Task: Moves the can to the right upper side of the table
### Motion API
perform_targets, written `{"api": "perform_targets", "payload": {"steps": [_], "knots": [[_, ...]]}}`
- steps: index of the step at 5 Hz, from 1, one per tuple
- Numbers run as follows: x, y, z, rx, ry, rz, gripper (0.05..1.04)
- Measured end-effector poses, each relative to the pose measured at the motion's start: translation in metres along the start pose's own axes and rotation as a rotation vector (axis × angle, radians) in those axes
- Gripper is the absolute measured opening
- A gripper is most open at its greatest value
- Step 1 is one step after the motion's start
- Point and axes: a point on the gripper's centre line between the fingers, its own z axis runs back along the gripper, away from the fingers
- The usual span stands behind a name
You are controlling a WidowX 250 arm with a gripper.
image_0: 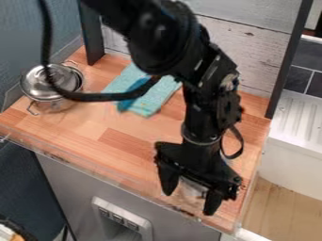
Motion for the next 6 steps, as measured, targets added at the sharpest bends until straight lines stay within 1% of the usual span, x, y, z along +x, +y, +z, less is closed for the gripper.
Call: {"api": "perform_targets", "payload": {"steps": [1,2,4,5,6], "knots": [[0.011,0.005,-0.005,0.000,0.021,0.021,0.999],[0.034,0.007,-0.001,-0.008,0.004,0.047,1.000],[0.085,0.017,-0.002,-0.033,-0.018,0.123,1.000],[0.106,0.017,-0.002,-0.028,-0.029,0.139,1.000],[0.121,0.023,0.000,-0.015,-0.044,0.148,1.000]]}}
